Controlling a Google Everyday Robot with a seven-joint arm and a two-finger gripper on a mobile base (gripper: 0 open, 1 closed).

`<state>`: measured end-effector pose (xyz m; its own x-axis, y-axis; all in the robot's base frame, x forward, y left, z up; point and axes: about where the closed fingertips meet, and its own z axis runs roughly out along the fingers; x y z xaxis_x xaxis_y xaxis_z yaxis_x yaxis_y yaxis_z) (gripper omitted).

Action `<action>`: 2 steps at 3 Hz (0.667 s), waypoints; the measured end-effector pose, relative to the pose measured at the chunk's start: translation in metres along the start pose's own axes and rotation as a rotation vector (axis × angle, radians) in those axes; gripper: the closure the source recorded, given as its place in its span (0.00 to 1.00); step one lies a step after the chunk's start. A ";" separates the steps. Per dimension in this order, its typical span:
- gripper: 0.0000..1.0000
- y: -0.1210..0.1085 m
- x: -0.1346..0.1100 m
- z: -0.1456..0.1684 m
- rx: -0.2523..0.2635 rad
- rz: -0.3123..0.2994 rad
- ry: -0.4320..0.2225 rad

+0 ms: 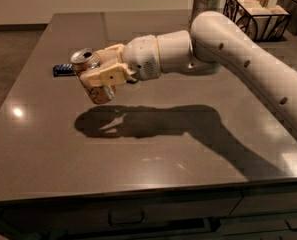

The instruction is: Place orange can upright

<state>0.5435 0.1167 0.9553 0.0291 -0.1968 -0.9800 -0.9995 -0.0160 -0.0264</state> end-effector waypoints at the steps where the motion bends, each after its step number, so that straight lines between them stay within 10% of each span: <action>1: 1.00 -0.002 0.012 -0.006 0.020 0.012 -0.062; 2: 1.00 -0.002 0.021 -0.007 0.019 0.011 -0.110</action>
Offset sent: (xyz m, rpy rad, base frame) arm 0.0057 -0.0216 -0.0320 0.1740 0.0072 -0.0216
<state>0.5461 0.1053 0.9360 0.0181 -0.0881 -0.9959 -0.9998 0.0038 -0.0185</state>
